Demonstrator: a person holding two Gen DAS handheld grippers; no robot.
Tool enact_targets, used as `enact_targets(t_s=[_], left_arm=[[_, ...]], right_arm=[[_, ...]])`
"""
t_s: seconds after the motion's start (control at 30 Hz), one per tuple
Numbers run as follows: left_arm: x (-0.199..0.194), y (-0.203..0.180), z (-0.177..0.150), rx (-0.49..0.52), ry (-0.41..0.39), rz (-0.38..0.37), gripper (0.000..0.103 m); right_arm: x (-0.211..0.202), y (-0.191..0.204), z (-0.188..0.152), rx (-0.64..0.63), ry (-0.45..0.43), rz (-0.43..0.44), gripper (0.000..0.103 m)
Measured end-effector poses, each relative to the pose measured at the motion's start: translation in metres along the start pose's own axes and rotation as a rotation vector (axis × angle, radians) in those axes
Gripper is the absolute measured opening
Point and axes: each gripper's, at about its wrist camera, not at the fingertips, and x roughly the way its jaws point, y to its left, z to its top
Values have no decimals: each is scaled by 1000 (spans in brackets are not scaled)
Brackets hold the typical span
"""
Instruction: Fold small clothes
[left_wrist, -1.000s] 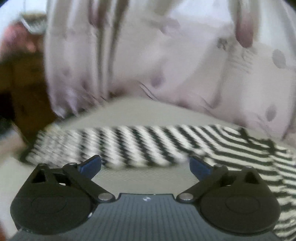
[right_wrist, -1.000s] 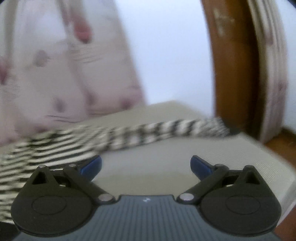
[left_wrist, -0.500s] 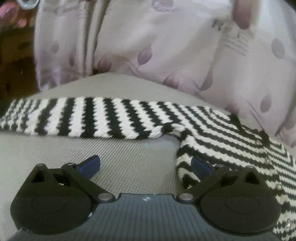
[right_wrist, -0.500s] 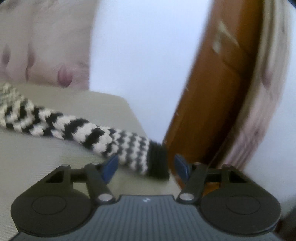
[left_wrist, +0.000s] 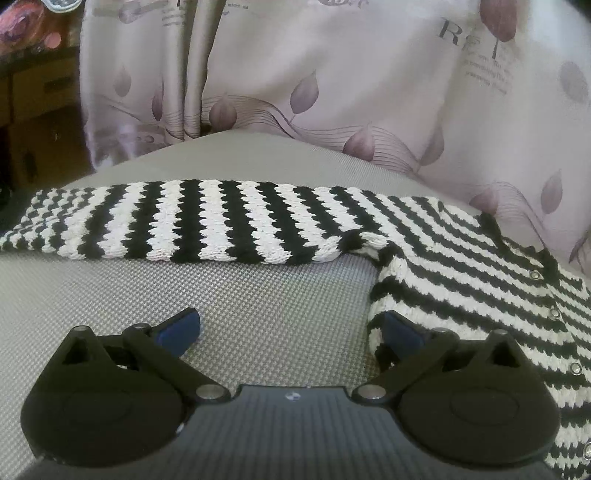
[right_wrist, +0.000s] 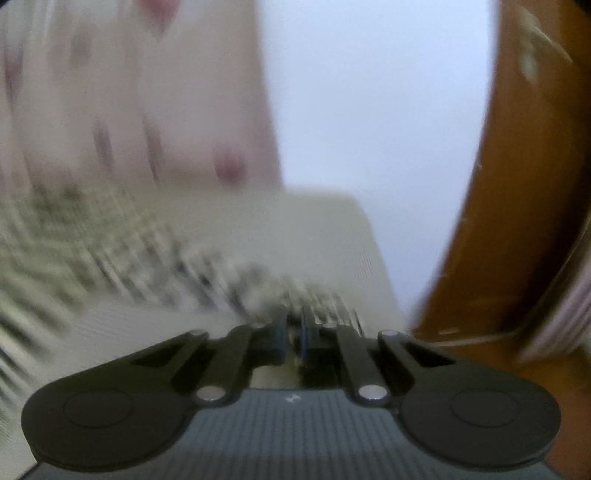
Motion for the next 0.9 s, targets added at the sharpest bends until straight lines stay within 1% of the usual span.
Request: enact_targets(t_s=[0.07, 0.1, 0.13, 0.17, 0.2, 0.23, 0.27, 0.3, 0.33, 0.37, 0.4, 0.43, 0.47, 0.5, 0.57, 0.6, 0.63, 0.67, 0.7, 0.73, 0.77, 0.8, 0.83, 0.87, 0.9], left_arm=[[0, 1, 0, 5, 1, 2, 103], [0, 1, 0, 8, 3, 4, 103], [1, 1, 0, 11, 3, 6, 103], [1, 1, 0, 13, 4, 8, 103], [1, 1, 0, 14, 3, 9, 103], [0, 2, -1, 13, 2, 10, 103], [0, 2, 0, 9, 0, 8, 103], [0, 3, -1, 1, -2, 4, 103], [0, 5, -1, -8, -4, 0, 103], [0, 6, -1, -16, -7, -2, 103], [0, 7, -1, -19, -8, -2, 103], [0, 6, -1, -17, -7, 1, 103], [0, 5, -1, -11, -5, 6, 103], [0, 4, -1, -6, -3, 10, 103], [0, 2, -1, -1, 0, 15, 103], [0, 2, -1, 1, 1, 17, 103], [0, 1, -1, 3, 2, 20, 103], [1, 0, -1, 5, 3, 25, 103], [1, -1, -1, 8, 5, 29, 103], [1, -1, -1, 10, 6, 32, 103], [1, -2, -1, 12, 6, 36, 103], [1, -2, -1, 12, 7, 38, 103], [2, -1, 0, 15, 9, 40, 103], [2, -1, 0, 18, 10, 41, 103], [3, -1, 0, 22, 12, 41, 103]], right_arm=[[-28, -7, 18, 166, -61, 111, 7], [-37, -11, 25, 217, -87, 132, 7], [-43, -18, 34, 263, -116, 118, 7], [-45, -27, 42, 290, -137, 76, 7], [-45, -31, 50, 243, -144, -16, 7], [-42, -28, 54, 125, -139, -141, 9], [-36, -23, 51, 15, -118, -210, 10], [-29, -18, 44, -65, -78, -220, 10], [-22, -12, 31, -131, -31, -218, 18], [-17, -7, 17, -171, -3, -207, 25], [-13, 0, -4, -221, 14, -186, 46], [-8, 6, -21, -273, 22, -179, 70], [-2, 15, -42, -343, 25, -185, 79], [2, 22, -58, -408, 23, -195, 84], [18, 37, -87, -530, 26, -223, 84], [27, 41, -96, -555, 31, -219, 84], [36, 42, -98, -548, 38, -203, 84], [44, 42, -97, -544, 48, -220, 83], [58, 41, -93, -543, 63, -267, 83], [68, 37, -93, -525, 74, -284, 78], [77, 31, -91, -493, 104, -282, 69], [79, 22, -87, -423, 103, -251, 56], [78, 14, -84, -361, 129, -237, 30], [79, 9, -76, -306, 159, -241, 14], [76, 0, -67, -214, 168, -205, 11]])
